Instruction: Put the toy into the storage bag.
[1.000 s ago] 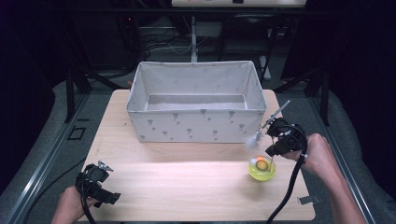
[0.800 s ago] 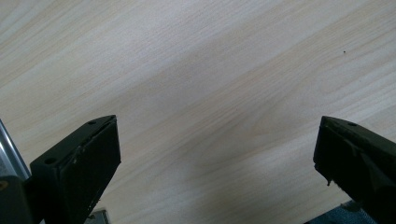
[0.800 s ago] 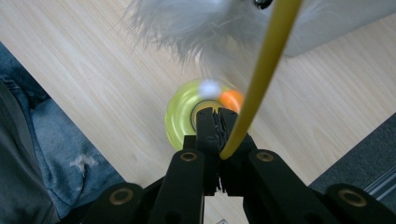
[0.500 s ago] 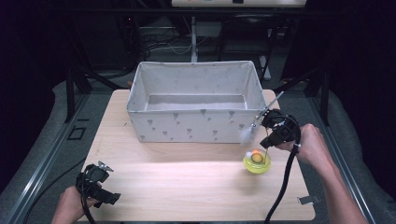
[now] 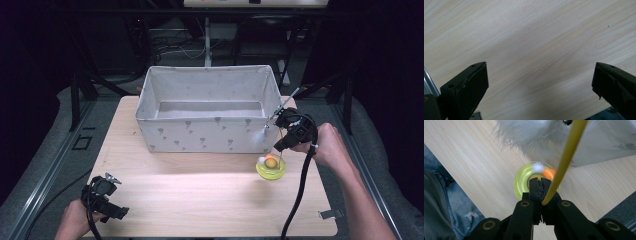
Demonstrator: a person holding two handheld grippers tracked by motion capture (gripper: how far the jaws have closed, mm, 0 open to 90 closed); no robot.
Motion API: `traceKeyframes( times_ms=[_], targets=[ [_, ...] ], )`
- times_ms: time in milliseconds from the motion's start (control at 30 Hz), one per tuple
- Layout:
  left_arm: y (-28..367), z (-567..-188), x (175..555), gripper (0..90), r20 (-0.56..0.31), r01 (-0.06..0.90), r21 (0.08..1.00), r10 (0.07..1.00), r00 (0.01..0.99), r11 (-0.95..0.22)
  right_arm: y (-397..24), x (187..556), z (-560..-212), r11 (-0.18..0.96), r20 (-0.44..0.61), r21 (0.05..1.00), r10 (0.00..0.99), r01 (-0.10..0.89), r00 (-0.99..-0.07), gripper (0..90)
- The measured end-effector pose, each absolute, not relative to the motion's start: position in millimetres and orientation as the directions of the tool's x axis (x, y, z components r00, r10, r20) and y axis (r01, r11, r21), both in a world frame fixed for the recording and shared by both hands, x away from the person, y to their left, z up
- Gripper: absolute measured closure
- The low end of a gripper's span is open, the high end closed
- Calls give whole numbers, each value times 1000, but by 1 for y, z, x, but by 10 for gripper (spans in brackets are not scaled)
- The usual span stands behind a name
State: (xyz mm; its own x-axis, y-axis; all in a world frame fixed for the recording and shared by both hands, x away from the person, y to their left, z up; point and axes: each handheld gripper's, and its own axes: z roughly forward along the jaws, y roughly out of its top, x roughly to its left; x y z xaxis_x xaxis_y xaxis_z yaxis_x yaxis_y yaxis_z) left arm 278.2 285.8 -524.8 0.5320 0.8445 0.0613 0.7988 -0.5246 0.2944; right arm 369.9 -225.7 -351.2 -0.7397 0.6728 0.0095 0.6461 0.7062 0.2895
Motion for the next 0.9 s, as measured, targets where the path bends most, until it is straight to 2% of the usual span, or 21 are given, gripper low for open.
traceKeyframes(
  times_ms=[900],
  targets=[
    [285, -526, 278, 8, 53, 800, 284, 842, 537, -528, -220, 373, -299, 723, 16, 332, 638, 606, -770, 880]
  ],
)
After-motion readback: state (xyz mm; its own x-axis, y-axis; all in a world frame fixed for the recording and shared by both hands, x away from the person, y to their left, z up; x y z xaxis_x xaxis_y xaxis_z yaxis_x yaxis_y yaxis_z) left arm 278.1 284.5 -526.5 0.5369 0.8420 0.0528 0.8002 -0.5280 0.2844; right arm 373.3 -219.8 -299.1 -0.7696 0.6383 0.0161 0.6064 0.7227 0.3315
